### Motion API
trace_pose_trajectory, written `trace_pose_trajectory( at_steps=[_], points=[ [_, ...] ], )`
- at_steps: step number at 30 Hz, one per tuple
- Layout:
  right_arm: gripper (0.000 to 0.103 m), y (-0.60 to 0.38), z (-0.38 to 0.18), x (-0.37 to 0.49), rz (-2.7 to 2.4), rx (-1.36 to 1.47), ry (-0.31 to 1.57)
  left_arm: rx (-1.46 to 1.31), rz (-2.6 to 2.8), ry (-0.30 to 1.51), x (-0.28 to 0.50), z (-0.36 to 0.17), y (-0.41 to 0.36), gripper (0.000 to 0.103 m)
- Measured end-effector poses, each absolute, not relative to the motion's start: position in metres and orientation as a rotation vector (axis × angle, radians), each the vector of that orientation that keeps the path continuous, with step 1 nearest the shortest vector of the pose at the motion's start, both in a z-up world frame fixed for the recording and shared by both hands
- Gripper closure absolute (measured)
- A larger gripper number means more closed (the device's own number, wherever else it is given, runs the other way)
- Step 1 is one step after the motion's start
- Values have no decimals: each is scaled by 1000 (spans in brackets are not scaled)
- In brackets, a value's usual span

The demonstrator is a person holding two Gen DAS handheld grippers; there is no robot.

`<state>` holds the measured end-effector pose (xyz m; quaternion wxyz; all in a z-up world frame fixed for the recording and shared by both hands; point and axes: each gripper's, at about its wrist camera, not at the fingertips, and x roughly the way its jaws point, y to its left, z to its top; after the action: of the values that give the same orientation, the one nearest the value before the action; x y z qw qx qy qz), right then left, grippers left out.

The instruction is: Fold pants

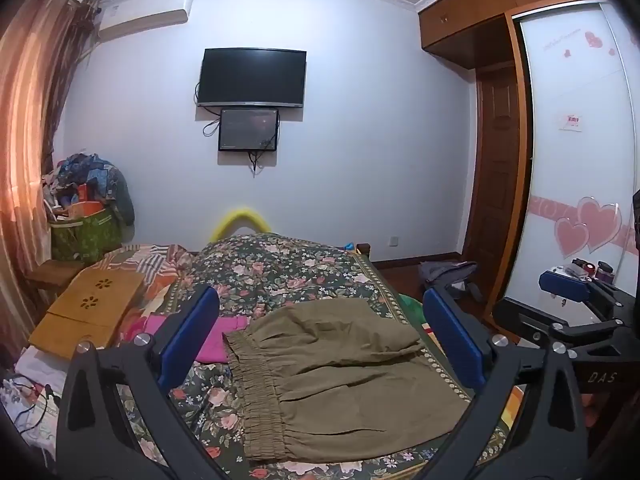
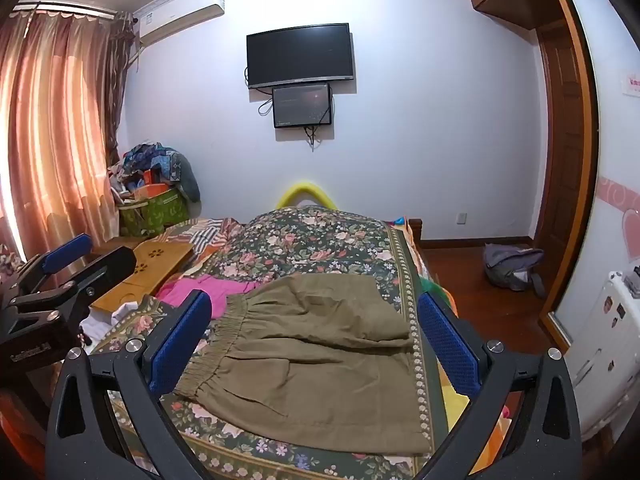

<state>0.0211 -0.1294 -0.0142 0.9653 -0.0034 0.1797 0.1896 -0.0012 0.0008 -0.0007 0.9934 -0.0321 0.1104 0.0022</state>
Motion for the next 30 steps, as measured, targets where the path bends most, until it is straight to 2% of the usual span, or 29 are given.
trace_pose_trajectory(
  at_steps=[10,30],
  points=[
    [1,-127,-19,23,376,-9,371,-63,-9,279,11,-4,-5,0],
    [1,-129,-18,24,365,-13,374,-68,1,265,11,-4,0,0]
  ],
)
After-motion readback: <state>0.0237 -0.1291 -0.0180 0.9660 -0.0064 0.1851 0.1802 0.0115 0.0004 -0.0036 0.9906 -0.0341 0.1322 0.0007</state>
